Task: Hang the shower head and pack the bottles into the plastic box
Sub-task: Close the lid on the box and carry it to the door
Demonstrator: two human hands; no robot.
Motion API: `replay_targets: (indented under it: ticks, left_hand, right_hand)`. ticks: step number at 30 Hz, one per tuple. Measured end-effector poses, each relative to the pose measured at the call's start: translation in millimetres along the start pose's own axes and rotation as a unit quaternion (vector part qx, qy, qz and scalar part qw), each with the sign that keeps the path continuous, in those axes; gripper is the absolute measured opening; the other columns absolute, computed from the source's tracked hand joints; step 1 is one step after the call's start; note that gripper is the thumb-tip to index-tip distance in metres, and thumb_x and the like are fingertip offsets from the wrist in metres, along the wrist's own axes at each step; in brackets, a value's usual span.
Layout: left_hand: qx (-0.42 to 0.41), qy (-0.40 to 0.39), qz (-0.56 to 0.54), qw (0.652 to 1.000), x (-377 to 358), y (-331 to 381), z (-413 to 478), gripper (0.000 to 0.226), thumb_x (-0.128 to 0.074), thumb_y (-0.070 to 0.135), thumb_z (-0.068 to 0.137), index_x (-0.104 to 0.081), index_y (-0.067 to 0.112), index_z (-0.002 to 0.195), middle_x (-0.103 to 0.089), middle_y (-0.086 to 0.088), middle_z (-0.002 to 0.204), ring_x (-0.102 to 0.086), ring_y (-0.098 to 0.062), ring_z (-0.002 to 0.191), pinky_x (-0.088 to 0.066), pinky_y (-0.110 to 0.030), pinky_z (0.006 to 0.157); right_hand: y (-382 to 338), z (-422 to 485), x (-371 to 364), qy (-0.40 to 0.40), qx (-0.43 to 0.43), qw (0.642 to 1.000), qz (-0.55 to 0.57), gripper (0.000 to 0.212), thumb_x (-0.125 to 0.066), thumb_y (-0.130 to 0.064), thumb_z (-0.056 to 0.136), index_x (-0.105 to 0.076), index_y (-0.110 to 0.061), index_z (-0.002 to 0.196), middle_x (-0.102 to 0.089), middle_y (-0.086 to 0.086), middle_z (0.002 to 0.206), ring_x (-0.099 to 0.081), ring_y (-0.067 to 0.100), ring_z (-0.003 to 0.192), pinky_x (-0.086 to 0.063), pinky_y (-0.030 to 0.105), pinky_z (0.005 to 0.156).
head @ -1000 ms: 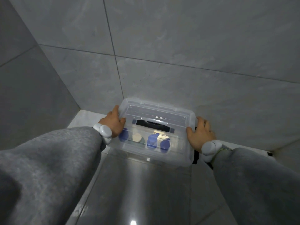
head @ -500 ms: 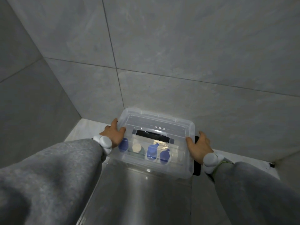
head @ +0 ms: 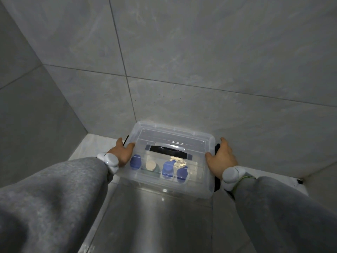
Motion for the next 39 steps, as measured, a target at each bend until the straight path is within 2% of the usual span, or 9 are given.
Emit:
replay_targets:
  ticks: [4,6,8,10,14,18,23,30,39]
  left_hand:
    - [0.003,0.014,0.014,1.000,2.4,-5.2,5.7,0.084,-0.042,0.062,0.095,-0.015,0.016,0.161,-0.044,-0.020,0.154,-0.045,-0.044,0.137,-0.034,-0.047,0.113]
    - [0.001,0.054,0.073,0.996,8.8,-3.5,4.4,0.083,-0.042,0.066,0.087,-0.033,0.015,0.153,-0.054,-0.021,0.143,-0.052,-0.044,0.127,-0.038,-0.048,0.109]
    - [-0.010,0.109,0.158,0.981,18.1,4.7,-1.0,0.067,-0.045,0.063,0.086,-0.051,0.015,0.133,-0.063,-0.017,0.127,-0.057,-0.040,0.114,-0.042,-0.046,0.102]
    - [-0.029,0.141,0.209,0.967,23.1,16.5,-7.5,0.050,-0.050,0.054,0.090,-0.058,0.016,0.122,-0.066,-0.013,0.120,-0.059,-0.037,0.109,-0.044,-0.043,0.095]
    - [-0.058,0.142,0.194,0.969,21.8,19.0,-7.1,0.040,-0.052,0.044,0.093,-0.054,0.014,0.120,-0.066,-0.015,0.118,-0.062,-0.039,0.105,-0.044,-0.041,0.086]
    - [-0.067,0.129,0.158,0.977,17.5,15.1,-3.8,0.041,-0.053,0.043,0.098,-0.050,0.012,0.125,-0.067,-0.019,0.116,-0.064,-0.042,0.101,-0.041,-0.037,0.077]
    - [-0.089,0.124,0.175,0.973,18.6,16.0,-1.1,0.039,-0.052,0.043,0.100,-0.049,0.010,0.122,-0.067,-0.019,0.113,-0.064,-0.042,0.098,-0.042,-0.039,0.076]
    - [-0.134,0.136,0.220,0.957,18.9,21.3,-4.6,0.030,-0.050,0.039,0.101,-0.048,0.011,0.113,-0.068,-0.017,0.104,-0.065,-0.041,0.091,-0.044,-0.039,0.071]
    - [-0.117,0.131,0.188,0.966,15.2,15.3,-10.8,0.032,-0.048,0.038,0.103,-0.045,0.011,0.119,-0.068,-0.019,0.107,-0.064,-0.042,0.094,-0.040,-0.039,0.072]
  right_hand:
    - [0.9,1.3,-1.7,-0.005,-0.005,1.000,0.007,0.083,-0.062,-0.031,0.090,-0.016,-0.016,0.157,-0.038,0.017,0.152,-0.047,0.042,0.129,-0.042,0.048,0.102]
    - [1.1,1.5,-2.6,-0.013,-0.011,1.000,0.002,0.082,-0.061,-0.032,0.092,-0.014,-0.017,0.157,-0.035,0.017,0.153,-0.048,0.043,0.128,-0.043,0.048,0.100]
    - [-0.1,1.8,-3.0,-0.013,-0.012,1.000,-0.006,0.081,-0.060,-0.032,0.093,-0.013,-0.017,0.157,-0.035,0.018,0.152,-0.049,0.044,0.126,-0.044,0.048,0.098]
    - [-0.8,1.7,-3.6,-0.014,-0.016,1.000,-0.012,0.078,-0.059,-0.031,0.093,-0.016,-0.015,0.156,-0.035,0.019,0.151,-0.050,0.044,0.125,-0.044,0.047,0.097]
    - [-3.6,1.6,-3.6,-0.009,-0.037,0.999,-0.038,0.048,-0.058,-0.031,0.093,-0.045,-0.001,0.130,-0.044,0.023,0.136,-0.056,0.043,0.111,-0.044,0.041,0.089]
    - [-0.7,3.0,-2.1,-0.031,-0.043,0.998,-0.014,0.036,-0.059,-0.033,0.091,-0.051,-0.006,0.114,-0.058,0.019,0.120,-0.059,0.037,0.099,-0.047,0.039,0.087]
    - [1.7,0.9,-2.0,-0.046,-0.023,0.997,-0.062,0.042,-0.054,-0.034,0.096,-0.049,-0.006,0.125,-0.064,0.018,0.116,-0.061,0.037,0.098,-0.041,0.033,0.077]
    - [-3.7,4.5,-4.3,-0.045,0.016,0.994,-0.099,0.034,-0.048,-0.030,0.097,-0.053,-0.007,0.121,-0.067,0.017,0.112,-0.064,0.037,0.095,-0.046,0.034,0.074]
    - [-0.6,-5.4,-5.5,-0.041,-0.004,0.999,-0.001,0.047,-0.052,-0.035,0.096,-0.045,-0.014,0.137,-0.065,0.018,0.119,-0.063,0.040,0.103,-0.052,0.048,0.091]
Point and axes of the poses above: each hand's wrist, its own z-axis towards the middle knuckle, its own x-axis out of the back of the hand, y = z × x, the point moved 5 cm from there along z, towards the middle knuckle
